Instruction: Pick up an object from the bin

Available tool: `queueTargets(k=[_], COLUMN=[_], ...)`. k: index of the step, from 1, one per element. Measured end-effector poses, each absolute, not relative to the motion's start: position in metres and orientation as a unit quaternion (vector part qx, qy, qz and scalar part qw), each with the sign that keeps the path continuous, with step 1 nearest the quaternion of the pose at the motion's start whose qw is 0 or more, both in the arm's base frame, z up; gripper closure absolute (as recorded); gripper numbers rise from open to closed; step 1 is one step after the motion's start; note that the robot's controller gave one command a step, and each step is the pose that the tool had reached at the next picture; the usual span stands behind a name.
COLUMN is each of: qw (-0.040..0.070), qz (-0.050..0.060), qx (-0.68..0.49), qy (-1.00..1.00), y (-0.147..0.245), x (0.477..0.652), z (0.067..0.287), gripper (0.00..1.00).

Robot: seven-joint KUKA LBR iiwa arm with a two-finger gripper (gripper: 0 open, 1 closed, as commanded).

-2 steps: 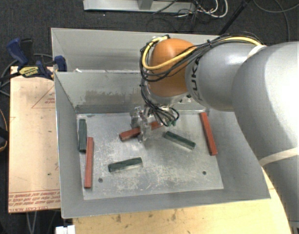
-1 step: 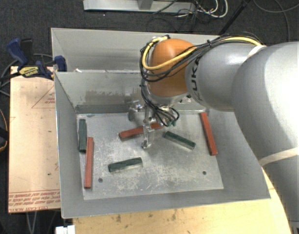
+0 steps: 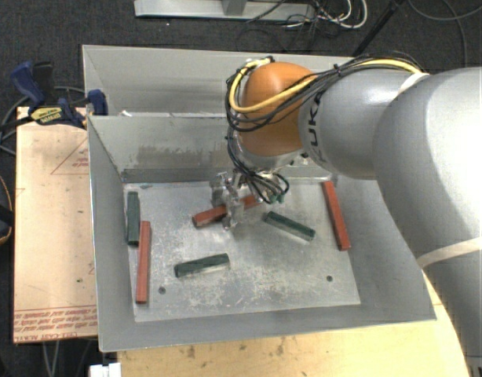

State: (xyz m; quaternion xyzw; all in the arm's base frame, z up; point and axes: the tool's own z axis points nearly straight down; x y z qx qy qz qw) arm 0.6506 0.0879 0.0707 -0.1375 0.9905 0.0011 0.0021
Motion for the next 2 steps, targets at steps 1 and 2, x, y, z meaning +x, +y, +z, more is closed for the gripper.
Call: queueTargets(k=[1, 2], qw=[0.005, 0.003], qz=[0.001, 0.001], qx=[-0.235, -0.053], qy=[0.972, 0.999], y=[0.109, 0.118], x=[0.609, 0.590], z=[0.187, 0.251], gripper=[1.00, 1.00])
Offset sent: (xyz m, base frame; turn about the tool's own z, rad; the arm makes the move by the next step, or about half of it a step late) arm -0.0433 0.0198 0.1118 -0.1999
